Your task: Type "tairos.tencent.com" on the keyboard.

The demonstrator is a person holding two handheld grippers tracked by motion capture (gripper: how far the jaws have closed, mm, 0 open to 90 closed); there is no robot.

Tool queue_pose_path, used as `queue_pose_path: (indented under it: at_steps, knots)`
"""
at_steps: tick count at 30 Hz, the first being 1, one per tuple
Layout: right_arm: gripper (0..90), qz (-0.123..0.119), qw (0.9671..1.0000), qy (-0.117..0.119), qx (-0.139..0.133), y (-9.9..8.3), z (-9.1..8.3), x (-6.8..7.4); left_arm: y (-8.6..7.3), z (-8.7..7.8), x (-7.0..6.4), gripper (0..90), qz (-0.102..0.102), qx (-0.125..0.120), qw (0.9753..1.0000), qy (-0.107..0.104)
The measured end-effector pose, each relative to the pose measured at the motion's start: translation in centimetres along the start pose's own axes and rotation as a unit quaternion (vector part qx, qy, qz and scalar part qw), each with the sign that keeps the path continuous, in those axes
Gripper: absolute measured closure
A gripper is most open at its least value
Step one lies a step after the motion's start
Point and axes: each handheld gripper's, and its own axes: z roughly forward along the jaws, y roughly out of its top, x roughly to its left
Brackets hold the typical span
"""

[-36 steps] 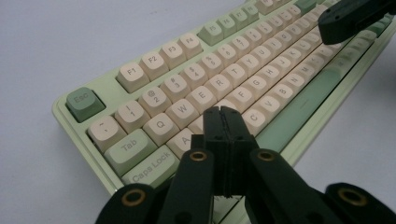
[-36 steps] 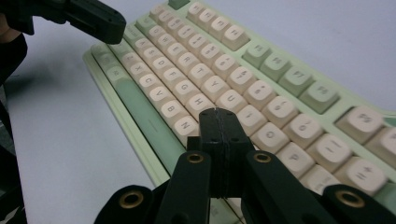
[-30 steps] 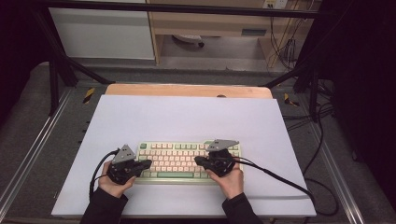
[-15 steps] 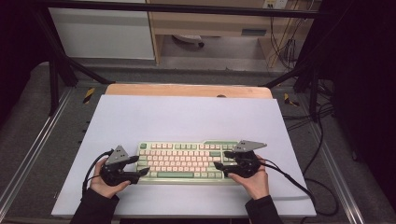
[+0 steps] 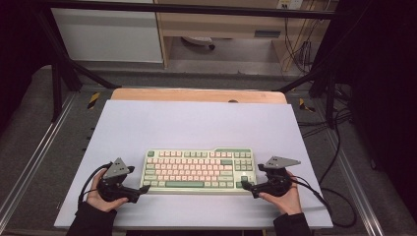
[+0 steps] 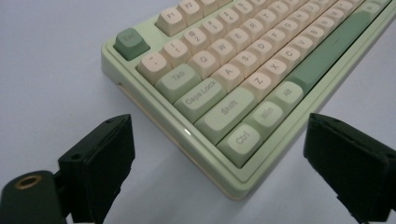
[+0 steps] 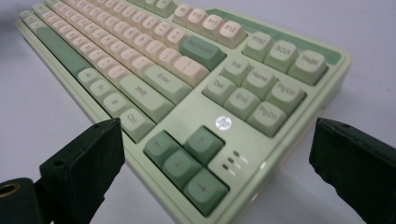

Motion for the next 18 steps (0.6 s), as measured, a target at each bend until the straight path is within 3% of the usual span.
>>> queue_pose_path:
  at_steps: [9, 18]
  knots:
    - [0.5, 0.016, 0.9998, 0.004, 0.014, -1.9, -1.1, -1.0, -1.0, -0.2, 0.3, 5.9, -0.003, 0.006, 1.0, 0.0]
    - [0.4, 0.007, 0.9998, 0.007, 0.018, -2.2, -1.1, -0.9, -1.4, -0.1, 0.4, 5.8, -0.002, 0.009, 1.0, -0.001]
